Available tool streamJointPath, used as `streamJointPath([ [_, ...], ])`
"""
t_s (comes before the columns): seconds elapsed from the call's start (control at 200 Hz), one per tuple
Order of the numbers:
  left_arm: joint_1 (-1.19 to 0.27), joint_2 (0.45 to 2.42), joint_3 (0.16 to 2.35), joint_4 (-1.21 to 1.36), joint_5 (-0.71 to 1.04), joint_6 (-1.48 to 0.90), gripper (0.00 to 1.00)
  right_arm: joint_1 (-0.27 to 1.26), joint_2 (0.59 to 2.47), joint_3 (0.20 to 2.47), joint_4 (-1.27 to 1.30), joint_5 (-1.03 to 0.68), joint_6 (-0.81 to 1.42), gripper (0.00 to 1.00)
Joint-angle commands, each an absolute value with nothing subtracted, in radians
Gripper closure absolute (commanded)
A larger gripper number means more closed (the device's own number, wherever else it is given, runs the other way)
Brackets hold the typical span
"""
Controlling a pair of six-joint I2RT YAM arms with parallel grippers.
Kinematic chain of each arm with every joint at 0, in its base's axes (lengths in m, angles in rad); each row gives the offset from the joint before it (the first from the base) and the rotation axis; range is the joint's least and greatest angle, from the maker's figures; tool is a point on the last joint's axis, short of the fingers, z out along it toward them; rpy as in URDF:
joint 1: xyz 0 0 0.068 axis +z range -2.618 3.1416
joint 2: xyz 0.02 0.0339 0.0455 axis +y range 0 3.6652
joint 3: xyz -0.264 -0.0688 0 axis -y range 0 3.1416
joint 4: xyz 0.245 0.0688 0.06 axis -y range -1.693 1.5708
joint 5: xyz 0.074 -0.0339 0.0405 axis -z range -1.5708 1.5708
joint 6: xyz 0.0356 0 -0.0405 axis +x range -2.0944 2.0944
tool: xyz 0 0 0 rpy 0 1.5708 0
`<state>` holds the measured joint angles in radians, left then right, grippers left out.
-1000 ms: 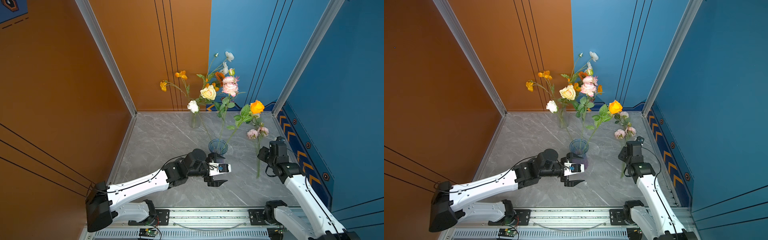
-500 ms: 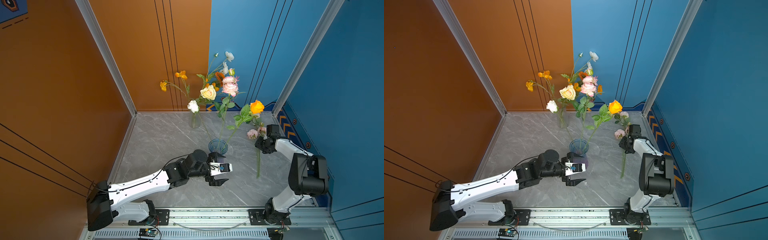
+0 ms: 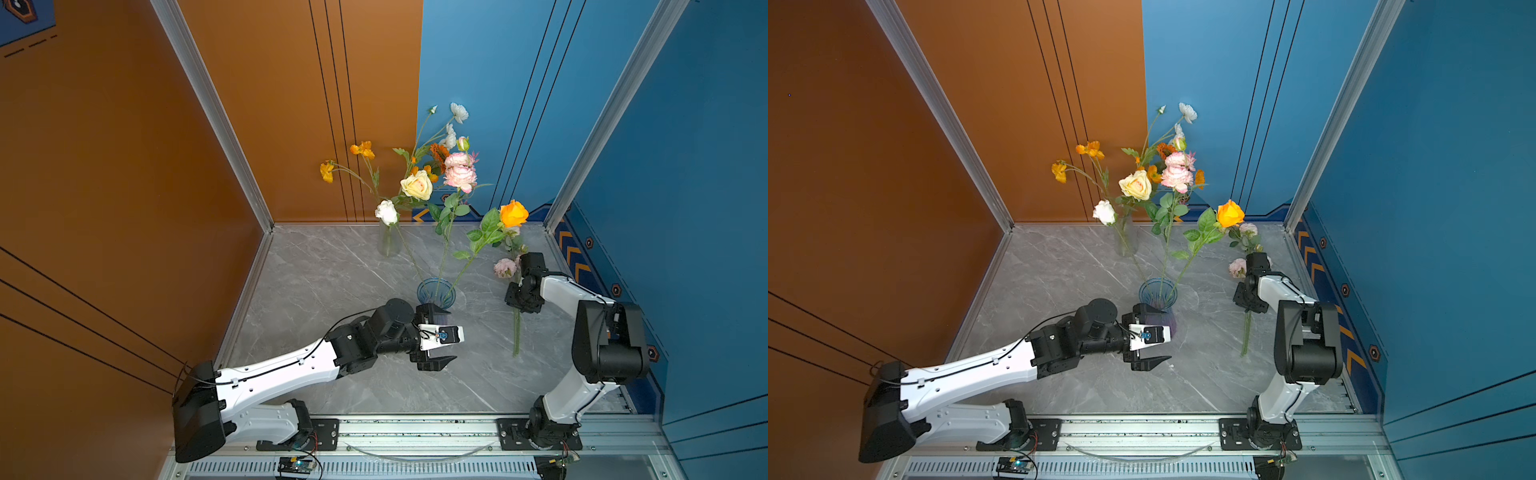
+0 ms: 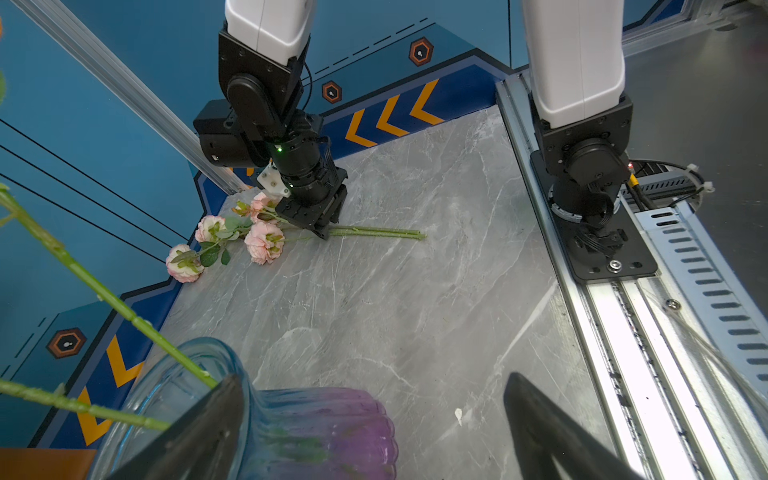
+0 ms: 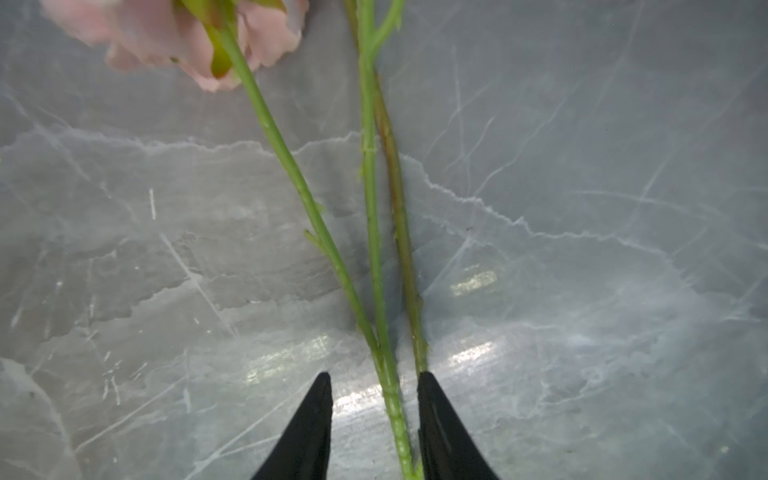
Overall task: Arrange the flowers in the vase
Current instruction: 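Grasp two pink rose stems together with the right gripper and lift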
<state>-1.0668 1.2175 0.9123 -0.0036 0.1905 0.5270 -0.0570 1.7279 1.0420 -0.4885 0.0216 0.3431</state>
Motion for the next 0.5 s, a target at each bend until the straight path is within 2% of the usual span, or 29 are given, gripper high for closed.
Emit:
streamJointPath([
  [0.0, -1.059, 1.198, 0.915, -0.018, 0.2, 0.537, 0.02, -0.06, 1.753, 1.04, -0.542, 0.026, 0.314, 0.64],
  [0.24, -1.058, 1.19, 0.916, -0.024, 0.2, 0.543, 0.02, -0.043, 1.768, 1.037, -0.542, 0.04, 0.316, 0.66],
  [0.495, -1.057, 1.184, 0.916, -0.029, 0.199, 0.551, 0.02, 0.002, 1.696, 1.037, -0.556, 0.138, 0.315, 0.66],
])
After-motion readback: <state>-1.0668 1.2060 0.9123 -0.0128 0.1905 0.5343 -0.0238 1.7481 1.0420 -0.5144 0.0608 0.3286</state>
